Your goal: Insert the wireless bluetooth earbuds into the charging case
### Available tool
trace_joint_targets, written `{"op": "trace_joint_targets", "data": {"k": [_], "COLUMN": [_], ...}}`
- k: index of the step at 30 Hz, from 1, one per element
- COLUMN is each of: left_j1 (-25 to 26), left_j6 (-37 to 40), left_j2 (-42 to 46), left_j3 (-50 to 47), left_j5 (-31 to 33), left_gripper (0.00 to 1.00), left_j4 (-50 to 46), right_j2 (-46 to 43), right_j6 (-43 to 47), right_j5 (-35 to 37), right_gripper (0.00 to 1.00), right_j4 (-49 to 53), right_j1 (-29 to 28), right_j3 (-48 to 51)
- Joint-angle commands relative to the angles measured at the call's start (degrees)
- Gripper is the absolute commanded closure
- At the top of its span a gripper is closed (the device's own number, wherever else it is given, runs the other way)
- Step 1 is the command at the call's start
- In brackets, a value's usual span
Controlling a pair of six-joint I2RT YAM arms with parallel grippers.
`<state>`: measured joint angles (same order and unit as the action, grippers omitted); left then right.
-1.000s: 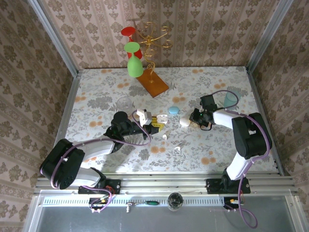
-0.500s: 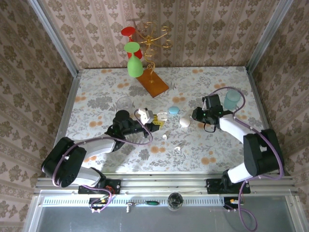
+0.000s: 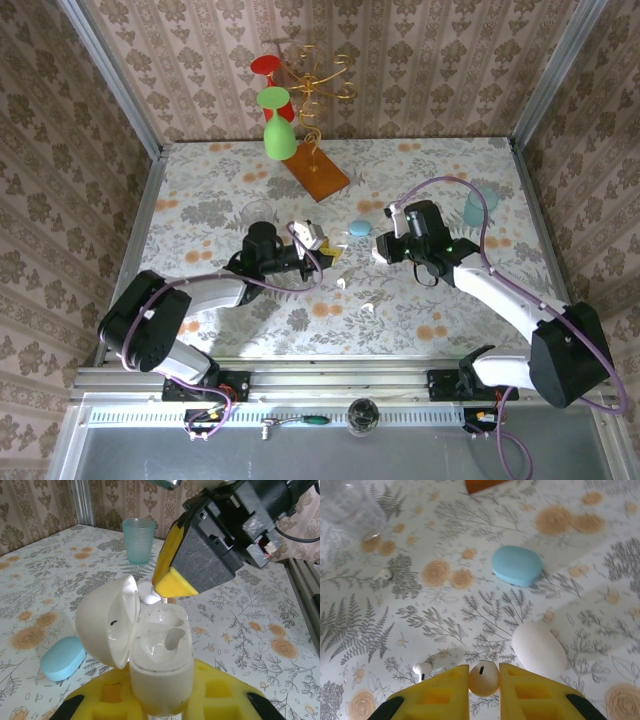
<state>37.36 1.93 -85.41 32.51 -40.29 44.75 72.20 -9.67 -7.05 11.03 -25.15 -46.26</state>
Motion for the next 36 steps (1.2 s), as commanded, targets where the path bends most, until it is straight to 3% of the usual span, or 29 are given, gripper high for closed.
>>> {"op": "trace_joint_targets", "data": {"k": [1, 16, 36], "left_j1": [-0.19, -0.50, -0.72], "left_j6": [-2.11, 2.61, 2.22], "left_j2": [-0.94, -0.02, 0.64], "left_j3": [1.84, 4.11, 3.61], "left_j5": [-4.06, -6.35, -7.58], "left_gripper": [1.00, 1.00, 1.00], "left_j4": [-2.09, -14.63, -13.03], "right_j2": [-2.73, -4.32, 0.89], "right_j6": [6.18, 13.01, 16.08], "right_j5": [0.25, -2.37, -2.69], "right_gripper": [0.80, 0.79, 0.81], "right_j4": [-3.41, -4.71, -3.49], "right_j1": [-2.43, -9.74, -12.90], "right_j3": [0.56, -2.64, -5.46]}}
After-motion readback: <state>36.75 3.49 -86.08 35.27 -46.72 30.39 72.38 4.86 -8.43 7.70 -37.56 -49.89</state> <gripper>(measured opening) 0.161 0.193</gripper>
